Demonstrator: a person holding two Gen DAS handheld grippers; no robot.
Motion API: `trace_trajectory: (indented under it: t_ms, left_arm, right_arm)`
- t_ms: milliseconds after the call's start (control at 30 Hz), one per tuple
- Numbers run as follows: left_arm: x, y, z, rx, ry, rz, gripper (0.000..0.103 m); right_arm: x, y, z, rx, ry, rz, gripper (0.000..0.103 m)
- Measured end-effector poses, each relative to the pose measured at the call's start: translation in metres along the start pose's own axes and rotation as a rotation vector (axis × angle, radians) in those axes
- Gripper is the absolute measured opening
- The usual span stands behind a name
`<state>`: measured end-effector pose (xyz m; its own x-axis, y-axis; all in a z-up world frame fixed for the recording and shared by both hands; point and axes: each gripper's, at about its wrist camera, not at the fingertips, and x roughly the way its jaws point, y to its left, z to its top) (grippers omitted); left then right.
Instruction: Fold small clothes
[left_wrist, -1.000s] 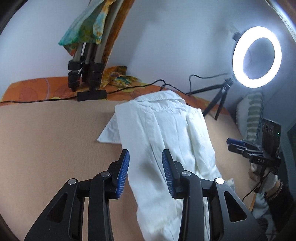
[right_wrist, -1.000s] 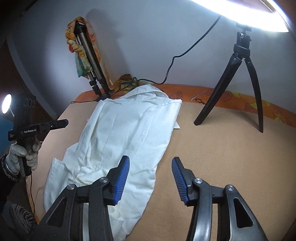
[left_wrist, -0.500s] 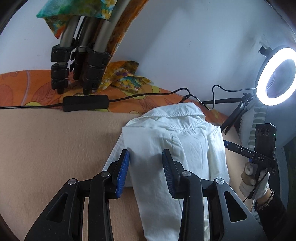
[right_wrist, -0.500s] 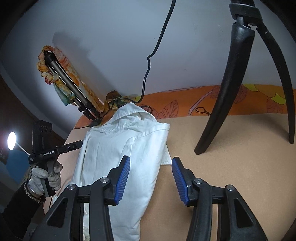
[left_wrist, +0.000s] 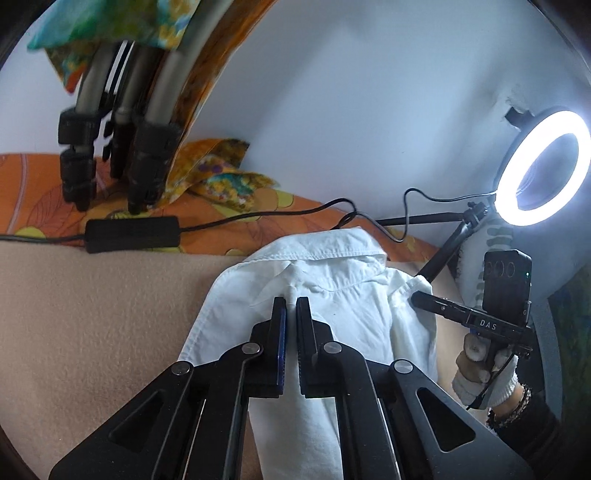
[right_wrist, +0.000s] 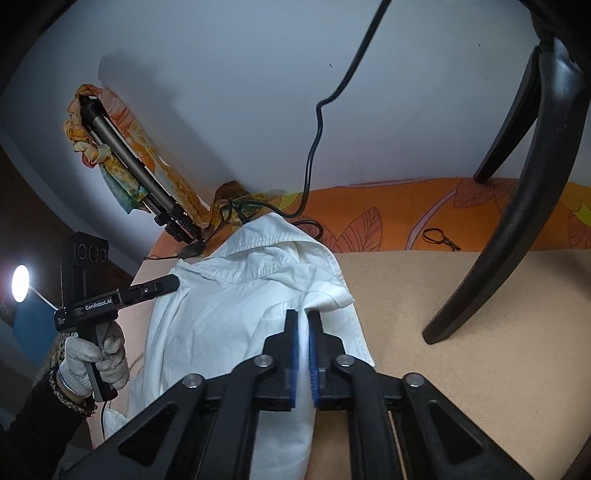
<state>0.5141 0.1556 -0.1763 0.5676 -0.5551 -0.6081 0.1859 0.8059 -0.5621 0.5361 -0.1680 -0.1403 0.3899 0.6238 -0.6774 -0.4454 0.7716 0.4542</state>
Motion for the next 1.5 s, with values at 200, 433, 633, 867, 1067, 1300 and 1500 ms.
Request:
trace_trajectory:
  t_ms: [200, 433, 633, 867, 1067, 1300, 1500]
  left_arm:
    - [-0.027, -0.014, 0.0, 0.03, -0.058, -0.013, 0.003]
    - [-0.07, -0.041, -0.011, 0.108, -0.116, -0.009, 0.003]
    - [-0.111, -0.066, -0.038, 0.157, -0.148, 0.002, 0.003]
    - [-0.157, -0.102, -0.09, 0.24, -0.169, 0.032, 0.003]
    - [-0.182, -0.116, -0.148, 0.267, -0.164, 0.061, 0.003]
    - [-0.188, -0.119, -0.216, 0.305, -0.09, 0.119, 0.003]
    - [-0.177, -0.115, -0.261, 0.345, -0.003, 0.181, 0.001]
  right_arm:
    - [-0.033, 0.026, 0.002, -0.08, -0.054, -0.007, 0.0]
    - [-0.077, 0.061, -0.003, -0.155, -0.09, 0.001, 0.0]
    - [-0.118, 0.092, -0.029, -0.202, -0.103, 0.002, 0.0]
    - [-0.164, 0.134, -0.081, -0.279, -0.115, -0.014, 0.0]
    - [-0.185, 0.154, -0.138, -0.298, -0.104, -0.022, 0.0]
    - [-0.185, 0.168, -0.207, -0.359, -0.065, -0.081, 0.0]
    - [-0.163, 0.169, -0.252, -0.429, 0.019, -0.151, 0.0]
